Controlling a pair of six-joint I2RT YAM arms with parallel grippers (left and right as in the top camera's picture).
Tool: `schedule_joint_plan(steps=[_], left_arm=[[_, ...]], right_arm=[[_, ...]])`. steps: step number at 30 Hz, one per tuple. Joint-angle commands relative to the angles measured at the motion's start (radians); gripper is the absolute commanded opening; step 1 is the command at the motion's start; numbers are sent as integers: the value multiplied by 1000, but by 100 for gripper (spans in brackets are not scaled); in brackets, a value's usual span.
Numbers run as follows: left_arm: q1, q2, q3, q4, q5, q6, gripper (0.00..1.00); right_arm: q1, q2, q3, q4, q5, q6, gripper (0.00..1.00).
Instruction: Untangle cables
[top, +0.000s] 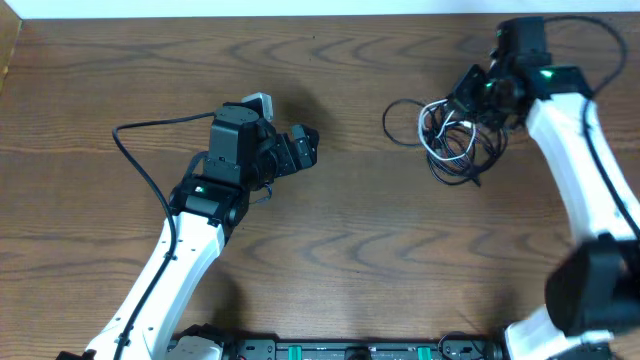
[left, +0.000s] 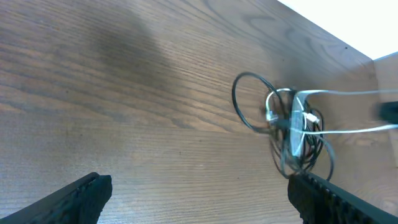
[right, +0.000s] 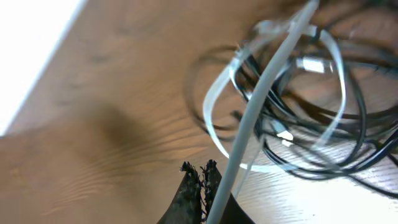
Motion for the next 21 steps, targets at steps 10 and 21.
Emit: schedule_joint_plan(steps=[10, 21], left_arm=[[-1, 4, 25, 1, 11, 10, 97], [-1, 4, 25, 1, 11, 10, 97]], right_arm=[[-45, -358, 37, -102, 46, -194, 1], [-74, -375, 37, -154, 48, -313, 1]])
